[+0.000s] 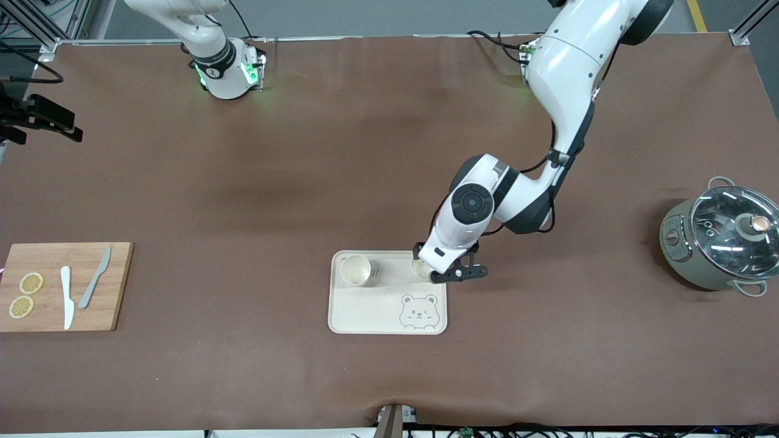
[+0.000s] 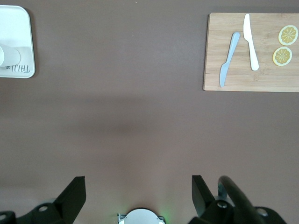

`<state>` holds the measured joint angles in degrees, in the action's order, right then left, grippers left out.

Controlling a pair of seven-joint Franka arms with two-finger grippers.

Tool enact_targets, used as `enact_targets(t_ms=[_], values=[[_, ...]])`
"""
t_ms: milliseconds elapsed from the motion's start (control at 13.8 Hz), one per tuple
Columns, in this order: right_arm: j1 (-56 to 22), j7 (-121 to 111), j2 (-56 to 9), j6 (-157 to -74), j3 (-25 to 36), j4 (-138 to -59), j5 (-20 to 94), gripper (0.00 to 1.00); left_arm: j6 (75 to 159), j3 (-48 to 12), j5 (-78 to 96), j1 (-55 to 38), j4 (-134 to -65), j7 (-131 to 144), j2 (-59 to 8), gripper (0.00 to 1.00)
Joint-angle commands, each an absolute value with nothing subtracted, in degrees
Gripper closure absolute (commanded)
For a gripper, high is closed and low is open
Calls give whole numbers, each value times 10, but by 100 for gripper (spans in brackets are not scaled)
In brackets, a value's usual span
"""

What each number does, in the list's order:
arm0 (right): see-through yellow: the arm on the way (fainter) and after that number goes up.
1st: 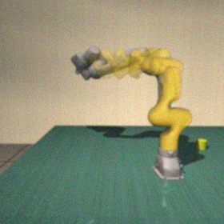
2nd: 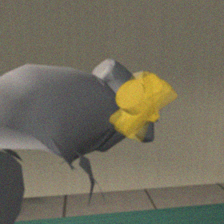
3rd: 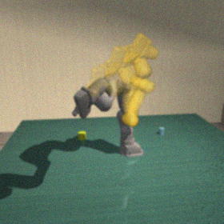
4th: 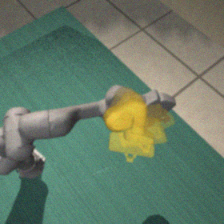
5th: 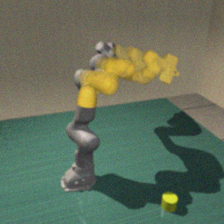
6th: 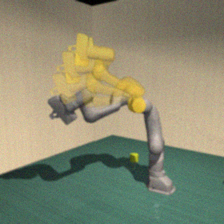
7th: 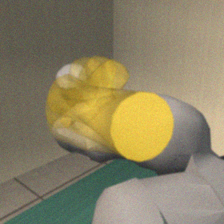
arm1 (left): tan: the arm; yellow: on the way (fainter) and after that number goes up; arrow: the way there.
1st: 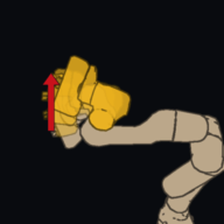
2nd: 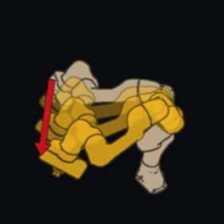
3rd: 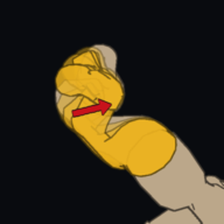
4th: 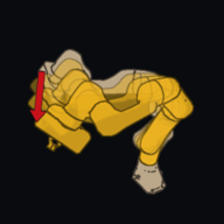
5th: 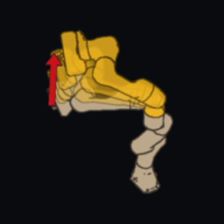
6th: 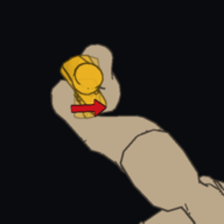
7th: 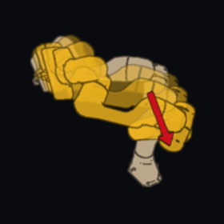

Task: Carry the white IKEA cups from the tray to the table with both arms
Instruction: 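Lower the left gripper around the paper cup and close it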

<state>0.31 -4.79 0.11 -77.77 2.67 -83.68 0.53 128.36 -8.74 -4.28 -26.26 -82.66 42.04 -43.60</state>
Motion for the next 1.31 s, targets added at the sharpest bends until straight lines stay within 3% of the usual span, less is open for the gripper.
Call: enact_targets(t_ms=[0, 363, 798, 1233], values=[[6, -46, 12, -778, 25, -847, 8, 0, 1304, -88, -55, -259, -817, 430, -448, 18], [7, -49, 12, -780, 25, -846, 8, 0, 1317, -88, -52, -260, -817, 432, -458, 100], [8, -49, -4, -778, 26, -835, 7, 0, 1316, -88, -58, -259, -815, 425, -443, 100], [18, -49, -38, -780, 27, -838, -4, 0, 1268, -87, -58, -232, -816, 386, -373, 100]])
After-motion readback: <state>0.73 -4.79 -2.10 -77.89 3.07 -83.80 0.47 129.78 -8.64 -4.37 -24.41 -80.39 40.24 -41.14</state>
